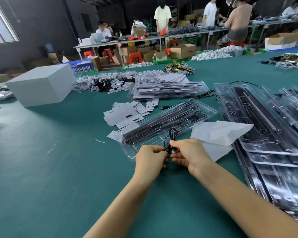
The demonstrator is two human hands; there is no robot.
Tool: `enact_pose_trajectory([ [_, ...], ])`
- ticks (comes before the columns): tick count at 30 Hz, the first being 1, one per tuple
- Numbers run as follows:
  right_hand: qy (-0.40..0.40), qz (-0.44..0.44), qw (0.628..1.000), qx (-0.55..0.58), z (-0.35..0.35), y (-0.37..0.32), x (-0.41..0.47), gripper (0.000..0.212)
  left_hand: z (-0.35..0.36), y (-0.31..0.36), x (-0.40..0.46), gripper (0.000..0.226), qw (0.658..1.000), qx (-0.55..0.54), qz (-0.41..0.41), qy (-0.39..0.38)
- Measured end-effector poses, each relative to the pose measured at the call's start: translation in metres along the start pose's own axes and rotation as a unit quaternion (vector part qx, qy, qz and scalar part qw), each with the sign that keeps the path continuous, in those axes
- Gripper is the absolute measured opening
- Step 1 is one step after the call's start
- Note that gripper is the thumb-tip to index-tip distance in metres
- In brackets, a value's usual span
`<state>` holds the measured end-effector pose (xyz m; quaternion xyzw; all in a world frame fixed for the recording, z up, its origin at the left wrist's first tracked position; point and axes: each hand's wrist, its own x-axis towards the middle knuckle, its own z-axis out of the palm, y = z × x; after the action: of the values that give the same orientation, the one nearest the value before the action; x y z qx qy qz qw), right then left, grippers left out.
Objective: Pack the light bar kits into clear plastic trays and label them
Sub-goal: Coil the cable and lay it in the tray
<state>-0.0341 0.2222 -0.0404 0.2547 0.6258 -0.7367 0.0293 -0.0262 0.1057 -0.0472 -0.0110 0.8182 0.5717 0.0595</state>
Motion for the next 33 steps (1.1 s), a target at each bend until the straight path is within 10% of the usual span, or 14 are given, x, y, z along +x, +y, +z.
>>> enact_pose_trajectory([
  [10,-0.033,0.012,0.999,-0.035,-0.005,-0.003,0.001,0.008,0.009,0.004,-0.010,0.021,0.974,0.203,0.101,0.023],
  [19,-0.033,-0.010,0.999,-0.028,-0.006,0.000,0.001,0.008,-0.019,0.017,-0.008,0.021,0.870,0.411,0.247,0.114],
  [25,-0.020,-0.008,0.998,-0.059,-0.008,-0.002,0.003,0.008,-0.068,0.010,0.011,0.051,0.823,0.550,0.140,-0.026],
  [33,-0.003,0.002,0.998,-0.064,-0.009,-0.001,0.008,0.020,-0.065,0.011,0.011,0.026,0.830,0.520,0.201,-0.032],
])
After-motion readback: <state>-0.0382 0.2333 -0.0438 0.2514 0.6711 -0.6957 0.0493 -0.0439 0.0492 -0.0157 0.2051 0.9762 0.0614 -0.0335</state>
